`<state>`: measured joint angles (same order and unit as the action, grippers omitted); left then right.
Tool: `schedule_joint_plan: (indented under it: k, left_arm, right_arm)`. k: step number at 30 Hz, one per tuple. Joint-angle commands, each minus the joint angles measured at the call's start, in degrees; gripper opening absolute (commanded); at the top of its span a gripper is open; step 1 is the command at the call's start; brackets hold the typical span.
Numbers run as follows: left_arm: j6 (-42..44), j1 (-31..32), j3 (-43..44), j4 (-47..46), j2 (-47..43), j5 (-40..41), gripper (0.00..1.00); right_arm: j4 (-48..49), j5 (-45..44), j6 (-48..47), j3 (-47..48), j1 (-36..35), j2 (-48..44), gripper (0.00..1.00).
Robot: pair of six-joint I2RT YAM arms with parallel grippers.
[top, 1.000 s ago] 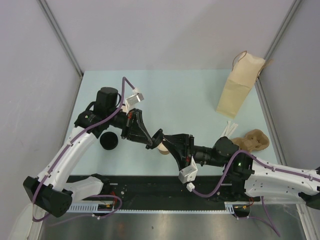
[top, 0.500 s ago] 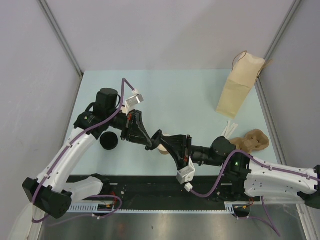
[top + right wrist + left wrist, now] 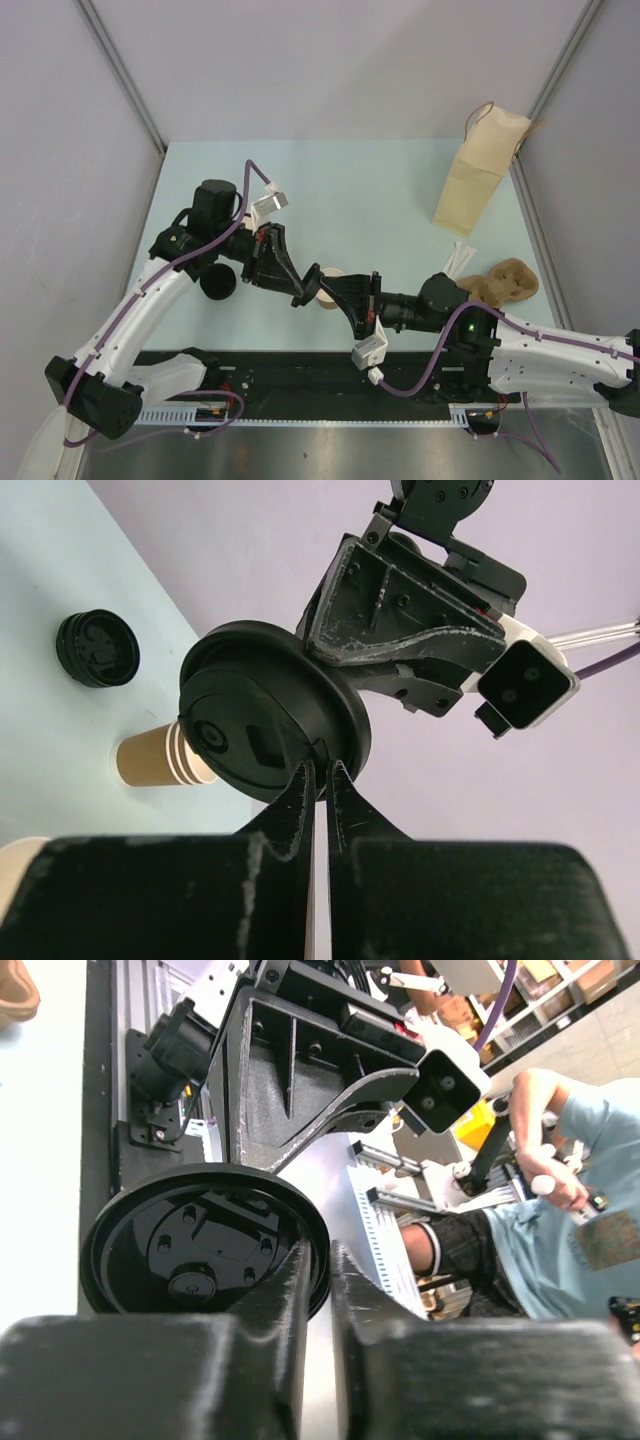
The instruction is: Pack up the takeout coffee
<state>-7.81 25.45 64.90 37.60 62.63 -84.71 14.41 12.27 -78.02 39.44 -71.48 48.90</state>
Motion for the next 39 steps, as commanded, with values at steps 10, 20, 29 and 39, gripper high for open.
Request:
schedule_joint_plan:
  k: [10, 20, 29, 39]
  left_arm:
    - [-6.0, -4.0, -2.8, -10.2, -3.2, -1.5, 0.66]
    - [4.2, -16.5, 1.0, -6.8, -8.2, 26.1, 0.96]
    - [0.4, -16.7, 1.4, -4.2, -12.8, 62.5, 1.0]
    - [-10.7, -16.4, -10.6, -8.8, -14.9, 53.3, 1.0]
  right_arm:
    - [-5.7, 0.4, 4.2, 0.7, 0.0, -5.1, 0.0]
    - [-23.3, -3.6, 28.1, 10.2, 9.1, -2.3, 0.0]
    - [-41.5, -0.4, 57.3, 23.8, 20.1, 9.4, 0.0]
    - [-54.4, 12.8, 77.4, 28.6, 30.7, 21.8, 0.0]
